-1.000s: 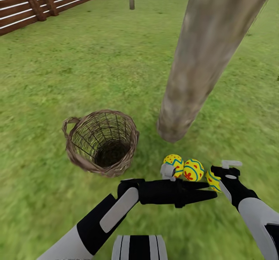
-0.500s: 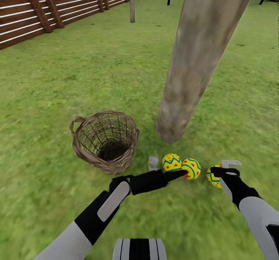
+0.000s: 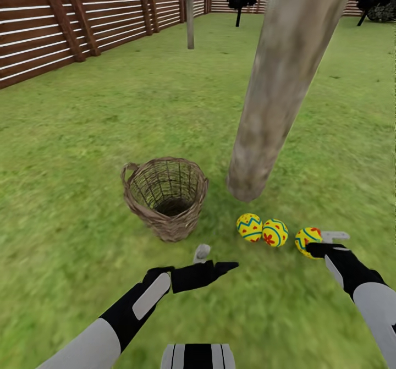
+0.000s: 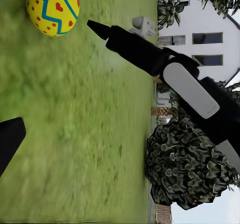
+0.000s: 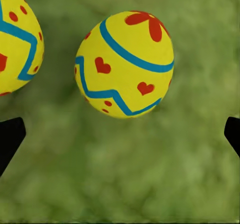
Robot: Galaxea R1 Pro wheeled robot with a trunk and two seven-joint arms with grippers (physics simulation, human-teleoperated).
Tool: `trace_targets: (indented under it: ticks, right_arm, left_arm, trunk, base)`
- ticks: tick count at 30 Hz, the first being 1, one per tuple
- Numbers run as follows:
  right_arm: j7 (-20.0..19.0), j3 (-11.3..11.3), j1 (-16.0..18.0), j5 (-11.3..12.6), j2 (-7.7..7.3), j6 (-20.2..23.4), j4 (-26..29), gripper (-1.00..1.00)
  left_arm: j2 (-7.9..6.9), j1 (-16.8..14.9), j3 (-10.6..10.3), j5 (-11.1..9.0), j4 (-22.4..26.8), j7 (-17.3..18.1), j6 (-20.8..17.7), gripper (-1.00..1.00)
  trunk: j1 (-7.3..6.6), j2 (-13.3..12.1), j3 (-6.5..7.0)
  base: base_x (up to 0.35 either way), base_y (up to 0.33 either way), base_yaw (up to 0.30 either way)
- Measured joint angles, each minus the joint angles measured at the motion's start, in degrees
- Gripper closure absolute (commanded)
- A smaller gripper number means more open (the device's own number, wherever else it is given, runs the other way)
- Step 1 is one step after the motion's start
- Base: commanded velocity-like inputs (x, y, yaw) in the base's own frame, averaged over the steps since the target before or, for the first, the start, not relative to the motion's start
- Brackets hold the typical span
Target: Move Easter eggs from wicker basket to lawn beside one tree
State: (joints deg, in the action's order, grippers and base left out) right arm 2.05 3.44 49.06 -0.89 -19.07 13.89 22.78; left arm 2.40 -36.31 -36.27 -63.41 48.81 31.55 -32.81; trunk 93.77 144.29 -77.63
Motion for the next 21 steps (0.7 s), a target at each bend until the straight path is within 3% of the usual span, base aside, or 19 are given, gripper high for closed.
trace_targets:
  ticks: [6,8,12,15,20,21]
  right_arm:
    - [0.0,-0.01,-0.24,0.0,0.15,0.0,-0.3,-1.0]
    - [-0.05,-0.01,-0.29,0.0,0.09,0.0,-0.39,-1.0]
    - [-3.84,-0.17,-0.68,-0.08,0.06,-0.05,-0.79,-1.0]
    - [-8.64,-0.18,-1.84,-0.19,0.01,-0.07,-1.05,-1.0]
    - [-10.01,-0.18,-3.77,-0.25,-0.29,-0.15,-1.09,-1.0]
    - [-10.13,-0.18,-4.98,-0.3,-0.41,-0.18,-1.1,-1.0]
  left_arm:
    - [-1.15,0.87,0.14,-0.04,-0.58,0.02,0.51,-1.0]
    - [-2.27,0.98,0.2,-0.09,-0.77,0.0,0.6,-1.0]
    - [-3.57,1.09,0.44,0.24,-1.71,-0.18,0.5,-1.0]
    - [-6.44,1.15,0.49,0.21,-2.86,-0.21,0.49,-1.0]
    - [-11.12,1.2,0.57,0.09,-4.33,-0.24,0.53,-1.0]
    - [-13.26,1.24,1.12,0.18,-7.87,-0.24,0.73,-1.0]
  trunk:
    - [-0.15,-0.08,1.33]
    - [-0.21,-0.11,1.77]
    - [-0.31,-0.16,2.66]
    - [-0.41,-0.2,3.33]
    - [-0.55,-0.27,4.44]
    - [-0.56,-0.29,4.65]
  base:
    - [-0.292,0.215,0.0]
    - [-0.292,0.218,0.0]
    - [-0.274,0.206,0.0]
    - [-0.065,0.049,0.0]
    - [-0.007,0.006,0.0]
    - [0.0,0.0,0.0]
